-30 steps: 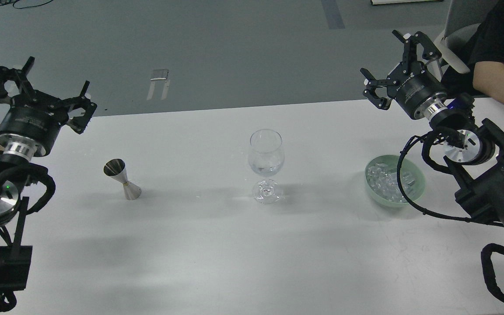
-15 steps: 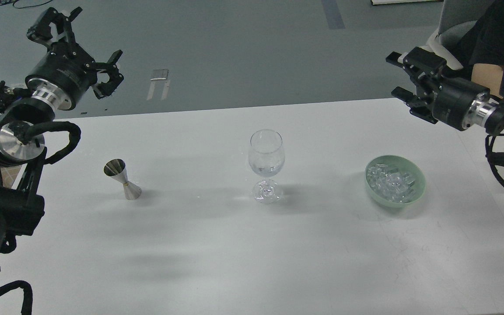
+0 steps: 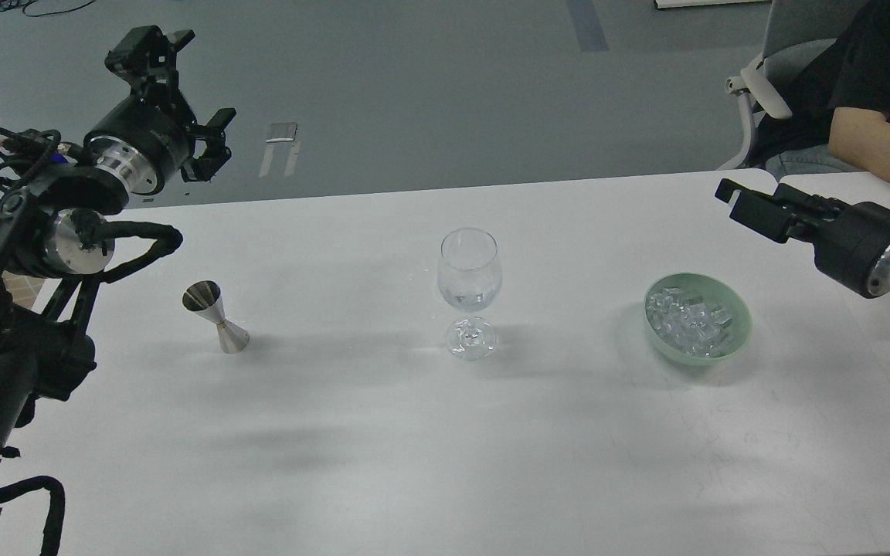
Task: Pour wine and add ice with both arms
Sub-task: 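Lower the right gripper into the green bowl of ice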
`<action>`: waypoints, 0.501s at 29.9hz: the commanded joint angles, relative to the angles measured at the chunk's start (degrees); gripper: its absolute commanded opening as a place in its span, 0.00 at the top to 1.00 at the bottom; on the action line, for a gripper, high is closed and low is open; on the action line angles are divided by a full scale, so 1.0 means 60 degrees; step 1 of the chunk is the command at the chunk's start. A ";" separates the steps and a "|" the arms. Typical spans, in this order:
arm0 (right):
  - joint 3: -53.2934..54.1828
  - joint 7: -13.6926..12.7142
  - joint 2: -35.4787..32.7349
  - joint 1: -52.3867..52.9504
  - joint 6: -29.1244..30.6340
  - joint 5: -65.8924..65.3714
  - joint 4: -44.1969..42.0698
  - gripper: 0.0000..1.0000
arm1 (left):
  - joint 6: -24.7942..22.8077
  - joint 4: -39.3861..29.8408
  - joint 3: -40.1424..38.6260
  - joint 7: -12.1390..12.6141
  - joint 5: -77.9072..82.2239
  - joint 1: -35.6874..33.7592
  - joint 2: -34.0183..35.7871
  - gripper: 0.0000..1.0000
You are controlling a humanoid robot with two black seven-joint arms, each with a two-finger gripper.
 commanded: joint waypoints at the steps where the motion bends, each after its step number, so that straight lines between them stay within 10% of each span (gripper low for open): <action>1: -0.0012 0.0242 0.0082 -0.0915 -0.0758 -0.1529 -0.0030 0.02 | -0.0001 -0.0026 0.0110 0.0011 0.0003 -0.0010 -0.0174 0.02; 11: -0.0013 0.0301 0.0668 -0.1826 -0.1068 -0.1796 -0.0264 0.04 | -0.0001 -0.0129 0.0125 0.0011 0.0018 0.0078 -0.0277 0.02; 15: -0.0012 0.0272 0.0917 -0.1782 -0.1039 -0.1825 -0.0557 0.22 | -0.0001 -0.0143 0.0125 0.0012 0.0018 0.0093 -0.0277 0.02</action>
